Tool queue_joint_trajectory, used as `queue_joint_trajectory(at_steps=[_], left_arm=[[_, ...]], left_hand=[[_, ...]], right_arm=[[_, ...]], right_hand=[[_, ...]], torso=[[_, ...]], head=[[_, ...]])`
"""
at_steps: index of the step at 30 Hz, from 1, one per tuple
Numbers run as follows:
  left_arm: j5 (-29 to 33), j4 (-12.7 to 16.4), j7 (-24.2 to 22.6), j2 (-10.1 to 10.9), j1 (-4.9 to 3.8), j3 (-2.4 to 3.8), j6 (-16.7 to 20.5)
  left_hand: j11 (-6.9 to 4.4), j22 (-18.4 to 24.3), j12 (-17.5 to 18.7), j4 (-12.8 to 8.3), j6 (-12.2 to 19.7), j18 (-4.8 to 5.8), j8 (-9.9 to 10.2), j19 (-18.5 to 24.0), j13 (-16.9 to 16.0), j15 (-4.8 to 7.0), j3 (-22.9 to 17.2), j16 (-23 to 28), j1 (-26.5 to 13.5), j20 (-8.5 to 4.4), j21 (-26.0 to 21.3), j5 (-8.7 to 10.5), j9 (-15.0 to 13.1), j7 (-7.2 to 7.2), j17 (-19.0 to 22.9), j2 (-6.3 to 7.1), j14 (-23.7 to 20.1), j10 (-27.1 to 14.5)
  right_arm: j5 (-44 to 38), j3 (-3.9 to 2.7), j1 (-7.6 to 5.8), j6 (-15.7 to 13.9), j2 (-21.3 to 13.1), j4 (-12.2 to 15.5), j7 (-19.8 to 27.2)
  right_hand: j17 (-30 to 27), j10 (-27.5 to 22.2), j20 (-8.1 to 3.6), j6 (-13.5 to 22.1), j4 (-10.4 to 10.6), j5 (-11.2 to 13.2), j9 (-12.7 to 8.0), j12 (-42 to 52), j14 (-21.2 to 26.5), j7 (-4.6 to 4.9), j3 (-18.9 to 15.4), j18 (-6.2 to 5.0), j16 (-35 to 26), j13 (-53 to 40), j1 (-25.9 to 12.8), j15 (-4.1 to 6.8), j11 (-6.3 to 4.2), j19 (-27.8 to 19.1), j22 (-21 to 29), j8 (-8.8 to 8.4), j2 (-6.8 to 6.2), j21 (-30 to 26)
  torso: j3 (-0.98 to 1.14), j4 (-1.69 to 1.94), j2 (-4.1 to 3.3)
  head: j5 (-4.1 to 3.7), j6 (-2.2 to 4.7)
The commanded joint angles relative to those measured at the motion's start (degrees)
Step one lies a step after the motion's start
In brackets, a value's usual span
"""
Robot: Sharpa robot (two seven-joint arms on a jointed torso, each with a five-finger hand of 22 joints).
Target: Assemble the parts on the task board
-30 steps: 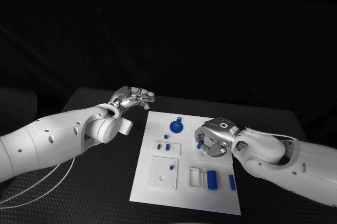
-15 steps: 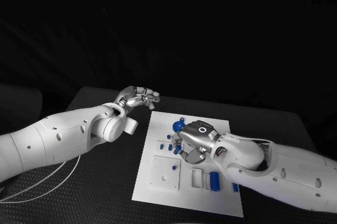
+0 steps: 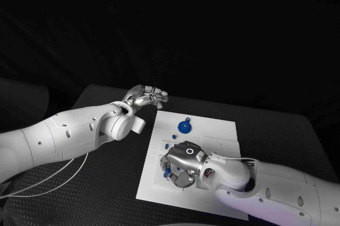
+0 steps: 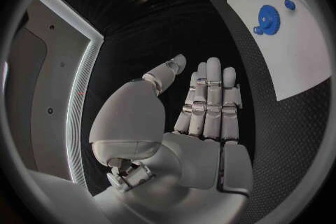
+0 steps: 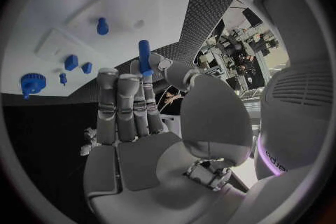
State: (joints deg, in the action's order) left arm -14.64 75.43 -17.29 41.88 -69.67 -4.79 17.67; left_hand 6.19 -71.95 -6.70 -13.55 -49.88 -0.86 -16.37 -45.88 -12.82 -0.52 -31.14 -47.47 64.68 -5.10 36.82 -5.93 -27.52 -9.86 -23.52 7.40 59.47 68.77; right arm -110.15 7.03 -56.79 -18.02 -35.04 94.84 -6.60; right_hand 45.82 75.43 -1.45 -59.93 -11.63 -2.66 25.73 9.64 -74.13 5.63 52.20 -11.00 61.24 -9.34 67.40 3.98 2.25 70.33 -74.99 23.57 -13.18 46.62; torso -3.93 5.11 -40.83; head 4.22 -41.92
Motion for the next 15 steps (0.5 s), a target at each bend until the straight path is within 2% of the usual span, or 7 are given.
queue_joint_trajectory(at_steps=[1, 5, 15], left_arm=[[0.4, 0.2, -0.6, 0.0, -0.03, 0.04, -0.6], [0.4, 0.2, -0.6, 0.0, -0.03, 0.04, -0.7], [0.4, 0.3, -0.6, 0.1, -0.03, 0.04, -0.7]], left_hand=[[-0.11, -0.1, 0.1, 0.2, 0.3, -0.91, -0.2, -0.3, 0.1, -0.08, 0.2, 0.3, -0.3, 0.07, -0.4, -0.33, 0.1, 0.1, -0.1, 0.11, 0.4, 0.2], [-0.11, -0.1, 0.1, 0.2, 0.3, -0.91, -0.2, -0.3, 0.1, -0.08, 0.2, 0.4, -0.3, 0.07, -0.4, -0.32, 0.1, 0.1, -0.1, 0.11, 0.4, 0.2], [-0.11, -0.1, 0.1, 0.3, 0.3, -0.9, -0.2, -0.4, 0.1, -0.08, 0.2, 0.4, -0.3, 0.08, -0.4, -0.31, 0.1, 0.09, -0.2, 0.11, 0.4, 0.2]], right_arm=[[-1.7, 0.28, 0.35, 1.1, 0.2, -0.5, 0.6], [-2.2, 0.5, 0.47, 1.5, 0.4, -0.8, 0.4], [-3.3, 0.53, 0.48, 1.4, 0.5, -1.2, -0.3]], right_hand=[[0.1, 1.0, -0.04, -0.3, 0.0, -0.1, 0.1, 0.2, 0.0, -0.06, 0.3, -4.0, 0.2, -1.5, 0.6, 0.38, -0.21, 0.4, -1.0, 0.15, 0.57, 0.4], [0.1, 1.0, -0.05, -0.3, 0.0, -0.1, 0.1, 0.1, 0.0, -0.06, 0.3, -4.0, 0.2, -1.5, 0.6, 0.38, -0.21, 0.4, -1.0, 0.15, 0.59, 0.4], [0.1, 1.0, -0.05, -0.3, -0.1, -0.1, 0.1, 0.1, 0.0, -0.07, 0.3, -4.0, 0.3, -1.5, 0.6, 0.38, -0.21, 0.4, -1.0, 0.14, 0.62, 0.4]], torso=[[-0.01, -0.05, -0.02], [0.07, -0.13, -0.03], [0.12, -0.15, -0.05]], head=[[0.32, -0.21], [0.43, -0.39], [0.34, -0.5]])
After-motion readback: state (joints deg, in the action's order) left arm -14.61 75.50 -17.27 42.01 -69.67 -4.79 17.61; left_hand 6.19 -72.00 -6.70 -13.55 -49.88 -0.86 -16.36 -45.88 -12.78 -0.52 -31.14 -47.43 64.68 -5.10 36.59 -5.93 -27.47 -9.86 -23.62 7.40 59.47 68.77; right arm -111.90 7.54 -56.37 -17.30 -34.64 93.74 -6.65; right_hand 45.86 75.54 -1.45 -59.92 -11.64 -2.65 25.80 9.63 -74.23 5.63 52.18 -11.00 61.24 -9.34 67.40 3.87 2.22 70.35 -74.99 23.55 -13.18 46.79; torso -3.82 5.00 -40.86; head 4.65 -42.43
